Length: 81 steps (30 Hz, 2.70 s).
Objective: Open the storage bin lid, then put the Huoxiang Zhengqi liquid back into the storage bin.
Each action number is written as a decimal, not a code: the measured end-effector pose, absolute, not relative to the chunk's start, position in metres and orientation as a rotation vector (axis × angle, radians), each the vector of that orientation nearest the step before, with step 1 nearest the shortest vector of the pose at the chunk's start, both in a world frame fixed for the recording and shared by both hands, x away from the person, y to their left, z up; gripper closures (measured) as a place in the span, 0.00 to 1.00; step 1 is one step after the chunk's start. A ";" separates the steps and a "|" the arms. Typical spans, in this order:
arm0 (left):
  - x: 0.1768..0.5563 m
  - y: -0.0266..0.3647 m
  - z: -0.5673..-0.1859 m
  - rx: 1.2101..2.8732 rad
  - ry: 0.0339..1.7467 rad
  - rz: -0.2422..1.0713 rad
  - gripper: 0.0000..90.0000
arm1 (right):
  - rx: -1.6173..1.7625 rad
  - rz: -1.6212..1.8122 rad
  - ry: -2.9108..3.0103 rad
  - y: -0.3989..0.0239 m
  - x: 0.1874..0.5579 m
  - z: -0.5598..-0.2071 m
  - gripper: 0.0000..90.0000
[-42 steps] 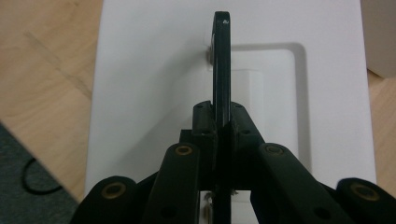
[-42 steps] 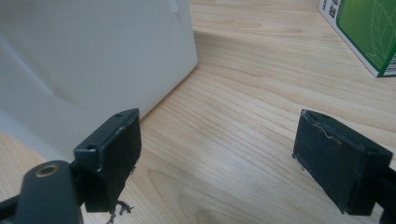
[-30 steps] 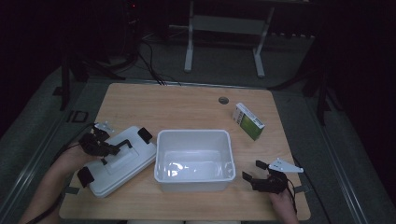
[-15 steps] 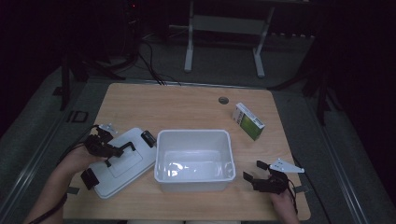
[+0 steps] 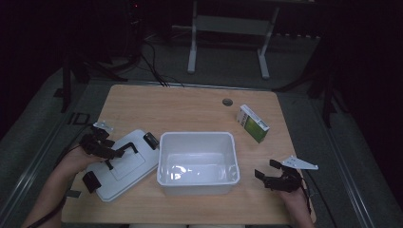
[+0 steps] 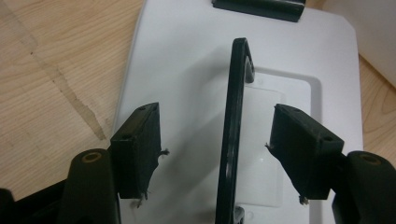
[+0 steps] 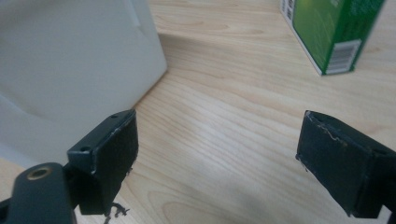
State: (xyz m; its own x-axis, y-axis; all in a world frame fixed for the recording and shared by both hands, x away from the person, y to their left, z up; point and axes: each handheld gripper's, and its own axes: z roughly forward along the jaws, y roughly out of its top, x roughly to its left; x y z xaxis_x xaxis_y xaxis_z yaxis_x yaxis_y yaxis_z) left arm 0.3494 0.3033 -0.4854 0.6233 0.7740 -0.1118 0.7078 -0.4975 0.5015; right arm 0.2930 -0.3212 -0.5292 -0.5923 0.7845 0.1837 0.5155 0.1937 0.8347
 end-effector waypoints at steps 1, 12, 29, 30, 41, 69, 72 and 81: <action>0.349 0.304 -0.486 2.345 1.165 0.166 0.28 | 1.236 1.352 2.194 -0.321 0.296 -0.527 0.15; 0.346 0.306 -0.488 2.347 1.148 0.152 0.28 | 1.184 1.289 2.163 -0.330 0.345 -0.492 0.25; 0.346 0.303 -0.489 2.349 1.117 0.137 0.28 | 1.181 1.194 2.169 -0.327 0.418 -0.470 0.25; 0.346 0.303 -0.490 2.349 1.113 0.129 0.28 | 1.178 1.188 2.172 -0.325 0.422 -0.470 0.25; 0.346 0.304 -0.492 2.354 1.116 0.133 0.28 | 1.205 1.101 2.224 -0.311 0.456 -0.474 0.25; 0.348 0.304 -0.497 2.354 1.122 0.118 0.28 | 1.172 0.869 2.371 -0.285 0.484 -0.489 0.70; 0.348 0.304 -0.495 2.349 1.119 0.120 0.28 | 1.171 0.882 2.365 -0.286 0.482 -0.488 0.70; 0.347 0.304 -0.491 2.355 1.114 0.134 0.28 | 1.138 0.923 2.380 -0.292 0.467 -0.477 0.71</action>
State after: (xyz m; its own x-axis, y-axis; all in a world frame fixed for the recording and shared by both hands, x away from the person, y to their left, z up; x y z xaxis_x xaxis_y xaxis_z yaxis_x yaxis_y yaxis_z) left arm 0.3470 0.3038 -0.4913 0.6556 0.7437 -0.1307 0.6915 -0.5217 0.4997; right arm 0.4669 -0.2923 -0.4774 -0.6184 0.7853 -0.0287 0.5608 0.4666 0.6840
